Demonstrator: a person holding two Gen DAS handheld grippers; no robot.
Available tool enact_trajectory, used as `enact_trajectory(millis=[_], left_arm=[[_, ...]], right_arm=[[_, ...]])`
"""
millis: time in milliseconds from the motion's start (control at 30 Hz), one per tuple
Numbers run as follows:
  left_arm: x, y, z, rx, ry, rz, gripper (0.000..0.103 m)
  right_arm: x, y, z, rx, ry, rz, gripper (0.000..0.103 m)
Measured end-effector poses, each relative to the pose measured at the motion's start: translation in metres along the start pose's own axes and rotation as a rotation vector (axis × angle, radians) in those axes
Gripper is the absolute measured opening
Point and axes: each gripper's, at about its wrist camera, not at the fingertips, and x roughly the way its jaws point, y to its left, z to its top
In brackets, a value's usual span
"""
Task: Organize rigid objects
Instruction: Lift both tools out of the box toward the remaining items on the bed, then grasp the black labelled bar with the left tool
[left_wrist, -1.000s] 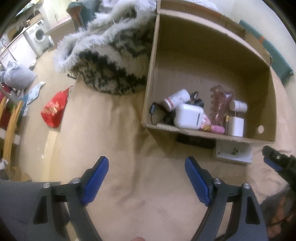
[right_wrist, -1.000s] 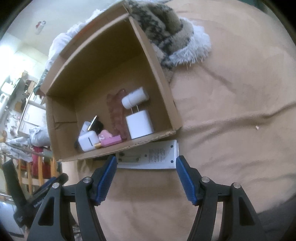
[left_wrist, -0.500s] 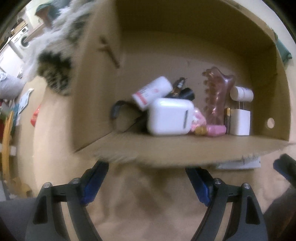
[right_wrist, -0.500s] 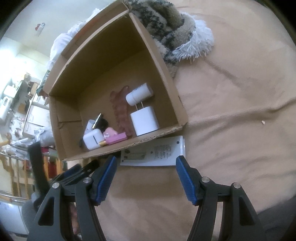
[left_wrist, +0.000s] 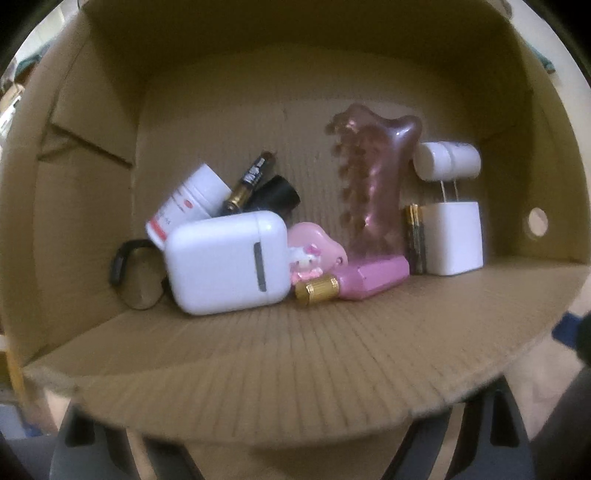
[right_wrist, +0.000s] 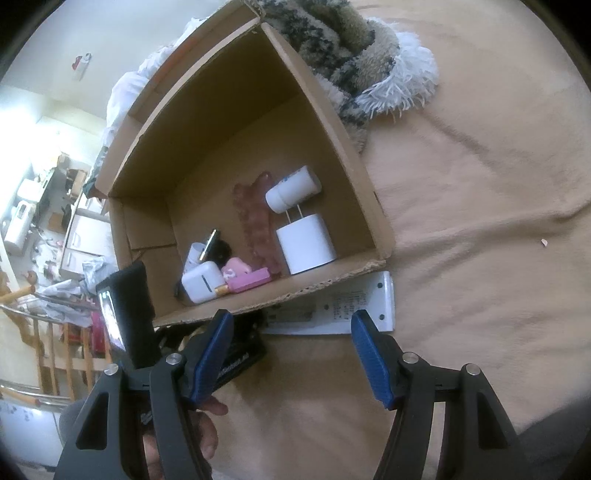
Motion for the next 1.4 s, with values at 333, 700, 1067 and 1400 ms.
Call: enact_trajectory(millis=[333, 700, 1067, 1400], left_arm=[[0.008, 0.007, 0.002, -0.014, -0.017, 0.0, 0.079], [-0.023, 0.024, -0.029, -0.038, 0.023, -0.01, 0.079], [-0.134, 0.069, -0.057, -0.04, -0.059, -0.024, 0.079], [-0.125, 0.095, -0.043, -0.148, -0.072, -0.013, 0.079]], right_arm=[[0.005, 0.001, 0.002, 0.0, 0.013, -0.007, 0.07], [0.007, -0.008, 0.004, 0.02, 0.018, -0.025, 0.071], [0.009, -0.007, -0.003, -0.032, 0.025, -0.114, 0.085], [0.054, -0.003, 0.012, -0.177, 0.093, -0.359, 0.085]])
